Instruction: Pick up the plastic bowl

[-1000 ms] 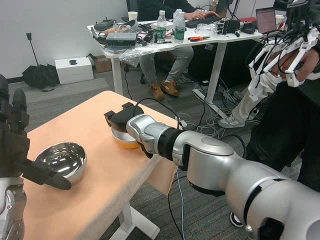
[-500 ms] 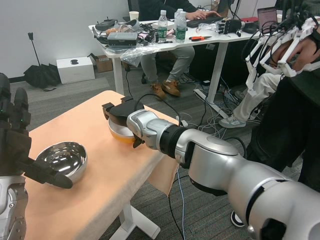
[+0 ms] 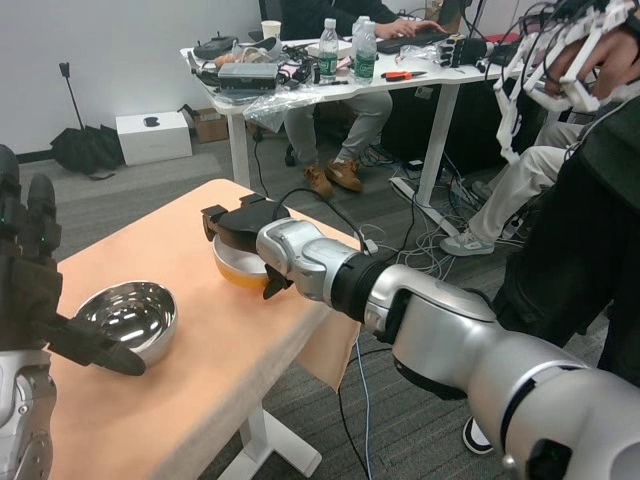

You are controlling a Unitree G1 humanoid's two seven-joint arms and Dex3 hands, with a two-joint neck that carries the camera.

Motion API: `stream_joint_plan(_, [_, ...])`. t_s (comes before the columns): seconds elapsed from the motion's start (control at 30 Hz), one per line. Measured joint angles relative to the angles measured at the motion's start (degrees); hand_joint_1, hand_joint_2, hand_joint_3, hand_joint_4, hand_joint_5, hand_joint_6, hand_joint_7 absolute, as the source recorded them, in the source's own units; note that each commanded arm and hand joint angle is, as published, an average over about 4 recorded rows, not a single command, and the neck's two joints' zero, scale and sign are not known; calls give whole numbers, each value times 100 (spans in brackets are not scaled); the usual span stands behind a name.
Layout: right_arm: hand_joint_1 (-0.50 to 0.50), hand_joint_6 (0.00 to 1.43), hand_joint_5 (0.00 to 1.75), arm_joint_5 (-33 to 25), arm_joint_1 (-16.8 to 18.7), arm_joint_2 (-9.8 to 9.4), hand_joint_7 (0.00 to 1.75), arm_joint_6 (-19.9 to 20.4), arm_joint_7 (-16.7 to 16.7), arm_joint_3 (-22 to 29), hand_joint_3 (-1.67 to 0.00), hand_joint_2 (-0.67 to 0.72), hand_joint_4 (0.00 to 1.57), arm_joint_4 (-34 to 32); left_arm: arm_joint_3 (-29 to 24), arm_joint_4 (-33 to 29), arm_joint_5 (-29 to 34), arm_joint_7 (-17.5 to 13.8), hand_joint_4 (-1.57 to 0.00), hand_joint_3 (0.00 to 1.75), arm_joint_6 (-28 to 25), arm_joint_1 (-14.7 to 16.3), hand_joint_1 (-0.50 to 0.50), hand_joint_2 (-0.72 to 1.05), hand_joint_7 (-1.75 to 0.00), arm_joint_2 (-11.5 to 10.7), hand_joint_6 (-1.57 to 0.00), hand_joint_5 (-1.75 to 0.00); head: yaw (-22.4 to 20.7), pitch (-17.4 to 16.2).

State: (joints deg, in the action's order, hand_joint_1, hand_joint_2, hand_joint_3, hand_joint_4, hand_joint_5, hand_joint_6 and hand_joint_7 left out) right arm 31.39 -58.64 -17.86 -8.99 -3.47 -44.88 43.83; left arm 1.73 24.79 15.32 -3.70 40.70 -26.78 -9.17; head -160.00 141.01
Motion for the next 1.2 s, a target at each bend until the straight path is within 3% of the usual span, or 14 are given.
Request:
stream_joint_plan(0.33, [-46, 83, 175, 287, 459, -255, 168, 16, -384, 739, -159, -54, 77, -1079, -20, -7, 0, 0, 0, 4, 5, 12, -50, -64, -7, 1, 0, 0, -194, 241])
stream_joint_plan(0.7, [-46, 91, 175, 568, 1055, -668, 168, 65, -670, 1666, -159, -54, 86, -2424, -1, -32, 2, 0, 0, 9, 2, 27, -50, -64, -7, -39, 0, 0, -570, 889])
stream_joint_plan(0.87, [-46, 91, 175, 772, 1256, -838, 168, 56, -706, 1824, -159, -54, 88, -3034, 29, -34, 2, 0, 0, 4, 0, 25, -50, -64, -7, -63, 0, 0, -770, 1219])
stream_joint_plan(1.2, [-46, 88, 175, 1173, 1350, -875, 168, -241, -920, 1898, -159, -54, 86, -3594, 39, -40, 6, -8, 0, 9, 0, 24, -50, -64, -7, -117, 0, 0, -1073, 1499])
